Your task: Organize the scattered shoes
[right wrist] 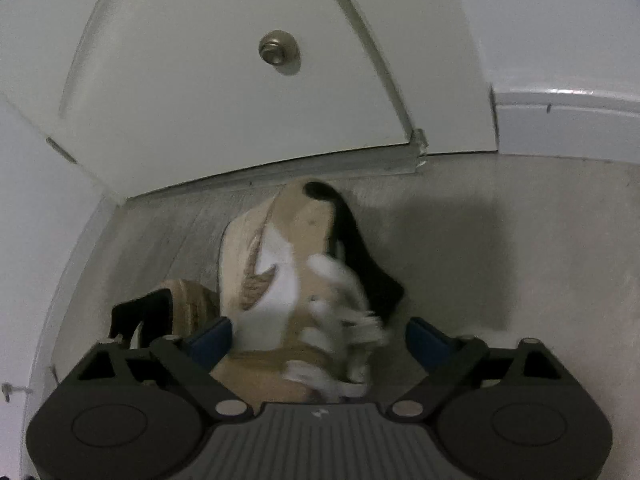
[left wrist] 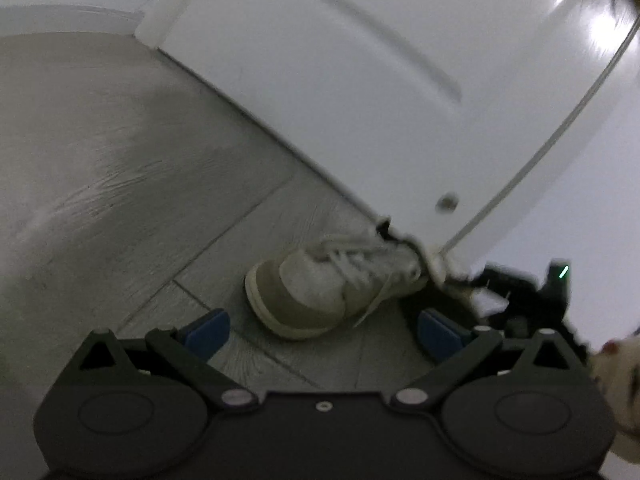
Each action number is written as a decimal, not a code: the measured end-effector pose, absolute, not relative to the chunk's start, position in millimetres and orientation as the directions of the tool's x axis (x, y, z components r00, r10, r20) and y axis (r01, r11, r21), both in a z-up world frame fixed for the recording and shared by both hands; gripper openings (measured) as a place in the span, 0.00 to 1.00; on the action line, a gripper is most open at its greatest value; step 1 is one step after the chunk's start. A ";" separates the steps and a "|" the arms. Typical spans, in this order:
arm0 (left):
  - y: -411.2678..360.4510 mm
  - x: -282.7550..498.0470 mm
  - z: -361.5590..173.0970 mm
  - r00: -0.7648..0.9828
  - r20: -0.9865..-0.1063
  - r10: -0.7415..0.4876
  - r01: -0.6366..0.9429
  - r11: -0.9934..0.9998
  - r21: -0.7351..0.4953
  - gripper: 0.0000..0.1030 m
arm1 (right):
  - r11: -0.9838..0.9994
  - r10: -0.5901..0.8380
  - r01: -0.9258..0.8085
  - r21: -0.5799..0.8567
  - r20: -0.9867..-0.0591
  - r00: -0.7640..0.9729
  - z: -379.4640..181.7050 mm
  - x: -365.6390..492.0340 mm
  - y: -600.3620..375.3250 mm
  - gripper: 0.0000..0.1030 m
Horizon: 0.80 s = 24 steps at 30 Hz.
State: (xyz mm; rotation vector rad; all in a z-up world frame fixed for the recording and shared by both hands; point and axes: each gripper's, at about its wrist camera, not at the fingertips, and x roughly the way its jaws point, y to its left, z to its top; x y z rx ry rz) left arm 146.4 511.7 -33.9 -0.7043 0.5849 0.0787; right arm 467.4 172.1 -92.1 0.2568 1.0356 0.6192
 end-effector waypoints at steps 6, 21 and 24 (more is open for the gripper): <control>515.6 182.1 40.0 0.815 -0.546 -0.193 -0.274 0.702 -0.657 0.99 | 0.909 0.407 -0.314 0.275 -0.750 0.521 -63.0 415.0 227.8 0.52; 494.6 255.3 134.9 0.741 -0.633 -0.225 -0.138 0.871 -0.471 0.99 | 0.825 0.343 -0.565 0.006 -0.799 0.493 -25.9 375.6 282.6 0.50; 482.8 257.4 138.5 0.725 -0.638 -0.259 -0.105 0.875 -0.473 0.99 | 0.826 0.322 -0.563 -0.036 -0.789 0.523 -25.4 382.6 281.1 0.50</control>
